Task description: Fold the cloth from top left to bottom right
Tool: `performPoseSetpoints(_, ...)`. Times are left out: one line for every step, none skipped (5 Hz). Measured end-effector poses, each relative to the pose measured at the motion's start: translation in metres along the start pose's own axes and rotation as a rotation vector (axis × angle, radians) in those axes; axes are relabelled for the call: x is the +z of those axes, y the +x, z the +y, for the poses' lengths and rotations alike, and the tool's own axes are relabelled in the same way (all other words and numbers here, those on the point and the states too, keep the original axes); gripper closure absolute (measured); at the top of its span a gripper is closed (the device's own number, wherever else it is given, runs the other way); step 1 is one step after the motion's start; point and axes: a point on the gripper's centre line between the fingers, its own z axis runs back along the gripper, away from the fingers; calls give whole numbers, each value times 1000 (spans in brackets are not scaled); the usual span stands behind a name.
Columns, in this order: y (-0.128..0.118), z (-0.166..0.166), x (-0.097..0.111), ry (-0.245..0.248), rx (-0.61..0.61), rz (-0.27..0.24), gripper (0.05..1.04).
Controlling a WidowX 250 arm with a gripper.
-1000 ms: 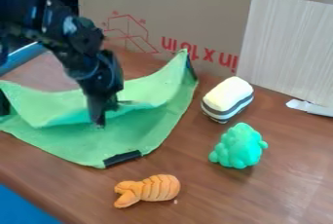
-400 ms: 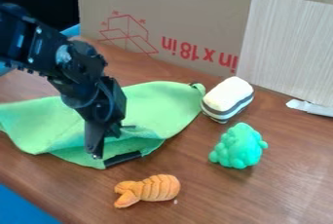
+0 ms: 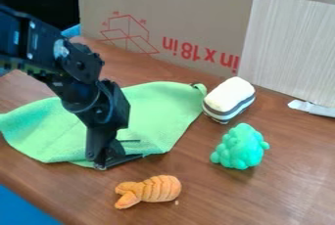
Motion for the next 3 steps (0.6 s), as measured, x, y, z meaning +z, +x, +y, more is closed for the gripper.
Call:
performPoseSetpoints(-4,11,7,-126,39,-66,93)
performPoseSetpoints(-20,34,14,-219,107,-68,83)
performPoseSetpoints(-56,67,18,-242,216,131,83)
